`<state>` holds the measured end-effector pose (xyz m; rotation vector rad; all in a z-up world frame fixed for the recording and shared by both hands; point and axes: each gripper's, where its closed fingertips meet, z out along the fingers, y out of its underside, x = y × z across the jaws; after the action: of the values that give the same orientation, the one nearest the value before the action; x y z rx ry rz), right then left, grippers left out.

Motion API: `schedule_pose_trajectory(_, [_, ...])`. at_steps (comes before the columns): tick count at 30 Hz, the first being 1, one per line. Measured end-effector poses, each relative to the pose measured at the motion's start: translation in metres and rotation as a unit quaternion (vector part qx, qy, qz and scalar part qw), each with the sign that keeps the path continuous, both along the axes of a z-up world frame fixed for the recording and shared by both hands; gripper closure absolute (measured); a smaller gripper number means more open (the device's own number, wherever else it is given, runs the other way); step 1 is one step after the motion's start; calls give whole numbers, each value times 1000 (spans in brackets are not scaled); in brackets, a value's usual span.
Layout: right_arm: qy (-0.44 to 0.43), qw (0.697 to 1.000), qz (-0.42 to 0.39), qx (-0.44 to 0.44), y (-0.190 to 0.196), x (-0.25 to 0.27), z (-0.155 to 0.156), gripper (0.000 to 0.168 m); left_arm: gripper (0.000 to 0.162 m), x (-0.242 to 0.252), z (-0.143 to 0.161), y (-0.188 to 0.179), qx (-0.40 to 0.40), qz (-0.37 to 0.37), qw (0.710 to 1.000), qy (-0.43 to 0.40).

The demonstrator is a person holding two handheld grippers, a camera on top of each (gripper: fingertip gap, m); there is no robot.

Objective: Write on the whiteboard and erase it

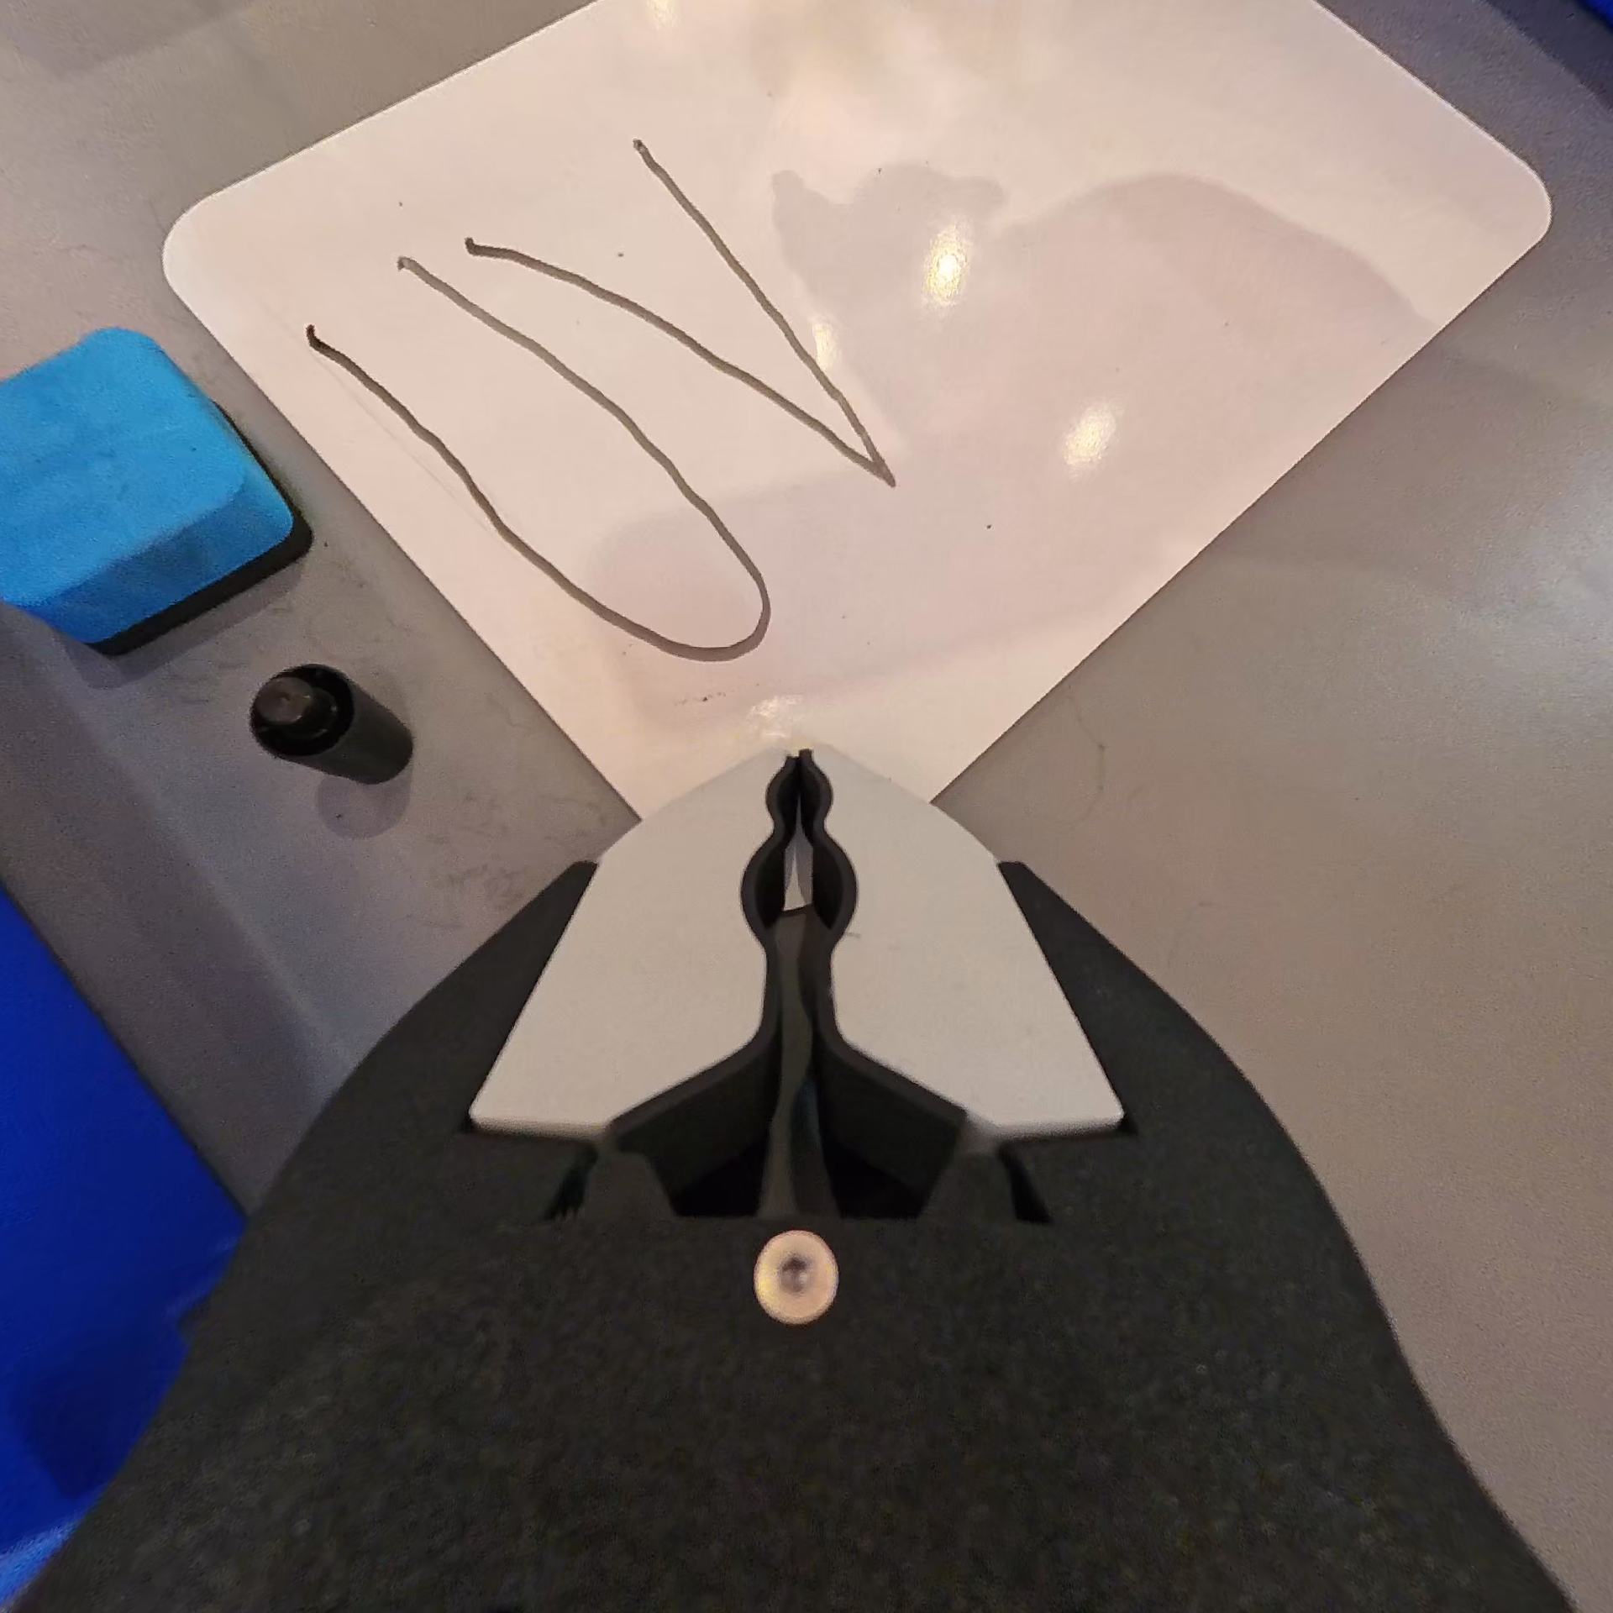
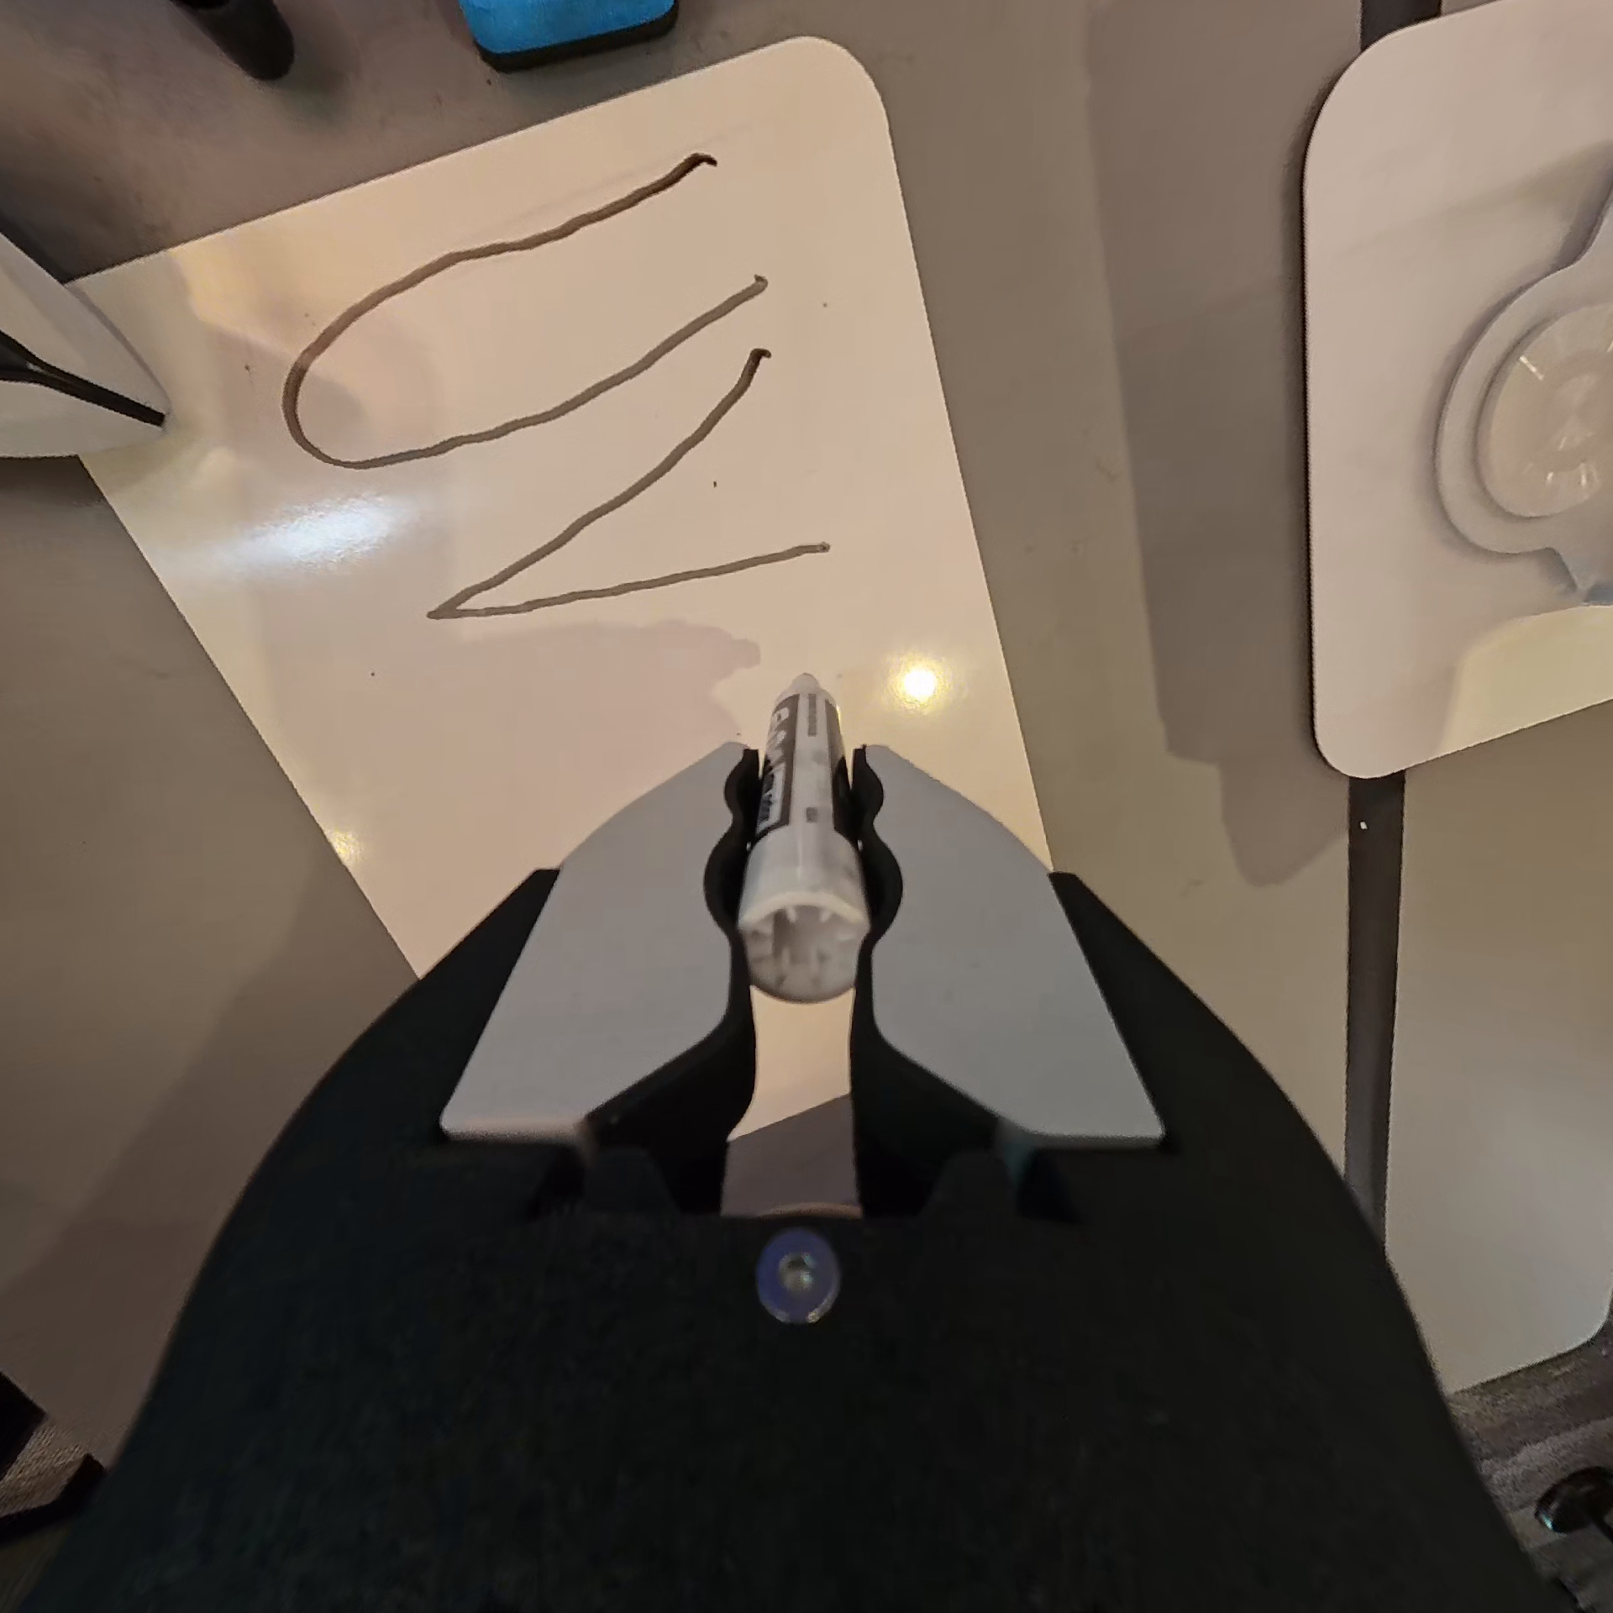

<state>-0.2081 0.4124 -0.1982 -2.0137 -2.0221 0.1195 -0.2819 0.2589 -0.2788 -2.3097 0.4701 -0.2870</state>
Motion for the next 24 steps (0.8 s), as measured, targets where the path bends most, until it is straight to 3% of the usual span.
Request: schedule_pose_trajectory(24, [-19,1000,12,-7,0,-13,-22,149,162,0,0,0,-3,-2,1000,-6])
